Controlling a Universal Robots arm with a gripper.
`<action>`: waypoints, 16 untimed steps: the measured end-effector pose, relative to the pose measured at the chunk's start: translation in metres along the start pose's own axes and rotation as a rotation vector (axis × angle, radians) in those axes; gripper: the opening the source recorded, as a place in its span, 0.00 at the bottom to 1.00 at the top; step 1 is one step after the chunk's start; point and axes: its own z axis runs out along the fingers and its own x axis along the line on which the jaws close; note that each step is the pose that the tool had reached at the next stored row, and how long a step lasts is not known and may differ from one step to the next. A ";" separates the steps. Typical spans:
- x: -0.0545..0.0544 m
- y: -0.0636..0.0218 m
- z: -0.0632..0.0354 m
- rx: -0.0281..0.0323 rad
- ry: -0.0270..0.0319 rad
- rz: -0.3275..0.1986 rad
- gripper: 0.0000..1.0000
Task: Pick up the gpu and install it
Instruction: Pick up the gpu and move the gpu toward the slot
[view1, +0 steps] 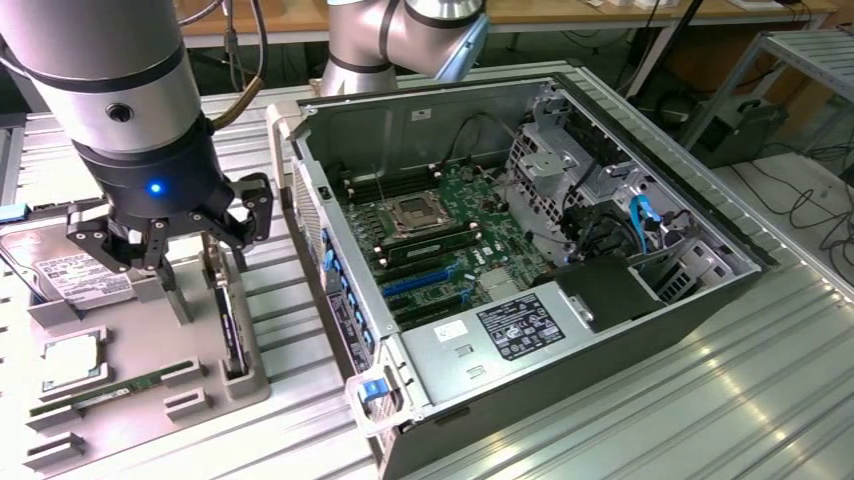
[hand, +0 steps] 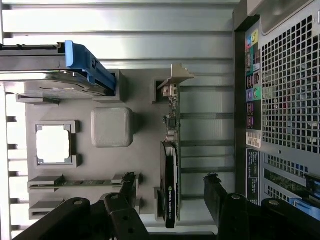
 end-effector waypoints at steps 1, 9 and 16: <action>0.000 -0.0003 0.0003 0.0001 0.0001 0.000 0.66; 0.000 -0.0016 0.0027 0.0002 0.0003 0.000 0.66; 0.000 -0.0017 0.0049 0.0000 0.0002 0.000 0.66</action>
